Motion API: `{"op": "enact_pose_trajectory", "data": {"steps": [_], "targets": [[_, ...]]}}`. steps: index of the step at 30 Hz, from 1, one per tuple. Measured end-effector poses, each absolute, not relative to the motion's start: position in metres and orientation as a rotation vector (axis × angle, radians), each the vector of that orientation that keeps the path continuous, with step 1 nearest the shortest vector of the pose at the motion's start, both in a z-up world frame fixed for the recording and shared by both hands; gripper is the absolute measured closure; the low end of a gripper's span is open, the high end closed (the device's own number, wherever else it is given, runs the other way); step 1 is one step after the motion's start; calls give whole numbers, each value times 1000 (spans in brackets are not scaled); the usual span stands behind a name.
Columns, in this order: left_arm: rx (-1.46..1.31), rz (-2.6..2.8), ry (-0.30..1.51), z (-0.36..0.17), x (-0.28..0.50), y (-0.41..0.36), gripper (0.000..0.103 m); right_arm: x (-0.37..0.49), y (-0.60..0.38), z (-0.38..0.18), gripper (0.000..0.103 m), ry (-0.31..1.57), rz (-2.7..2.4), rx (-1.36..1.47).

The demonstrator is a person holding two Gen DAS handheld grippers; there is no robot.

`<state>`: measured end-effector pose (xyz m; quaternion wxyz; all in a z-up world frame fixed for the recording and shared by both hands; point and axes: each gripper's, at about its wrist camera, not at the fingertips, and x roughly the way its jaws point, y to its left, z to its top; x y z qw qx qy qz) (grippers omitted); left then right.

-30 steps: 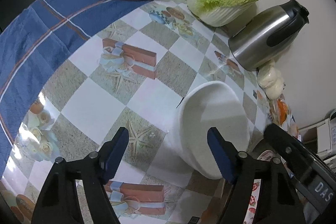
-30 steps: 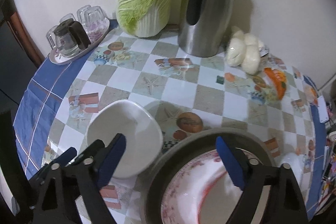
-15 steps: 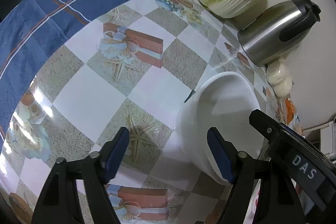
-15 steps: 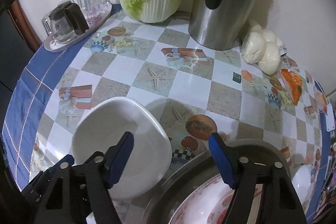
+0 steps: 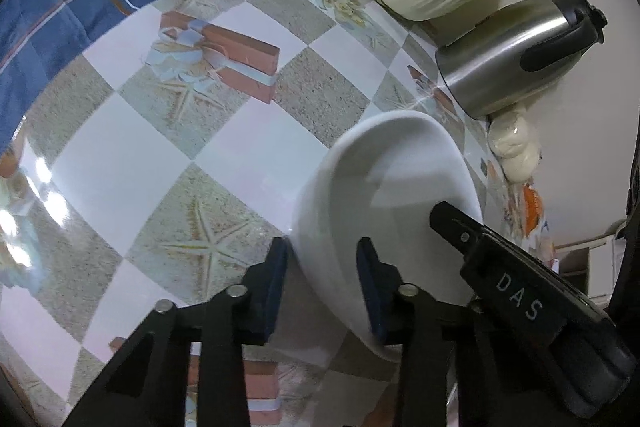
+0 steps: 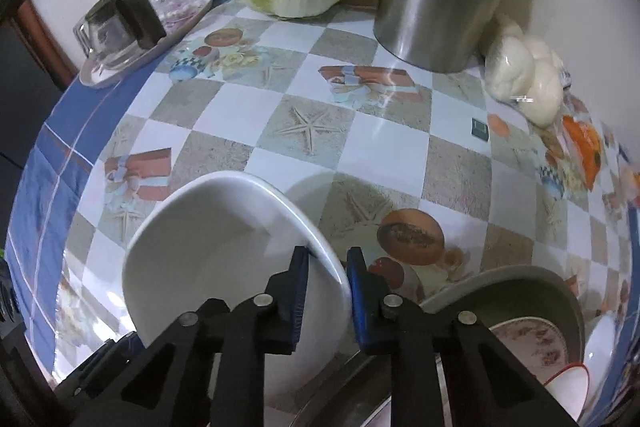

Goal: Organize plates and bowls
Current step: 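Close the left tool on the square bowl rim while the right tool grips it, then lift the square white bowl with both tools and carry it over the basin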

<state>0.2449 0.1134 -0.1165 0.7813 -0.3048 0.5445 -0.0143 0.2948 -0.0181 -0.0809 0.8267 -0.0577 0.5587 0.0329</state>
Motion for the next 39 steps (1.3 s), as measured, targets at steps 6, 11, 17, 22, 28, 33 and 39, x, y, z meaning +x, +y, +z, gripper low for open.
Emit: {"op": "enact_pose_trajectory", "data": {"steps": [6, 11, 17, 22, 28, 33, 39], "targets": [[-708, -30, 1156, -117, 241, 122, 71, 293, -20, -78, 83, 1188, 77, -92], [-686, -15, 1145, -107, 234, 132, 72, 285, -13, -74, 85, 1184, 116, -97], [-654, -10, 1131, -93, 232, 134, 72, 275, -9, -58, 85, 1151, 150, -68], [-616, -28, 1105, -75, 226, 127, 74, 263, -8, -38, 85, 1125, 165, -64], [-574, -45, 1071, -56, 216, 119, 75, 243, -17, -14, 85, 1082, 190, -45], [-533, -57, 1037, -37, 204, 111, 75, 223, -30, -1, 85, 1041, 196, -16], [-476, -71, 1000, -17, 189, 98, 75, 201, -46, 12, 85, 998, 194, 33]]}}
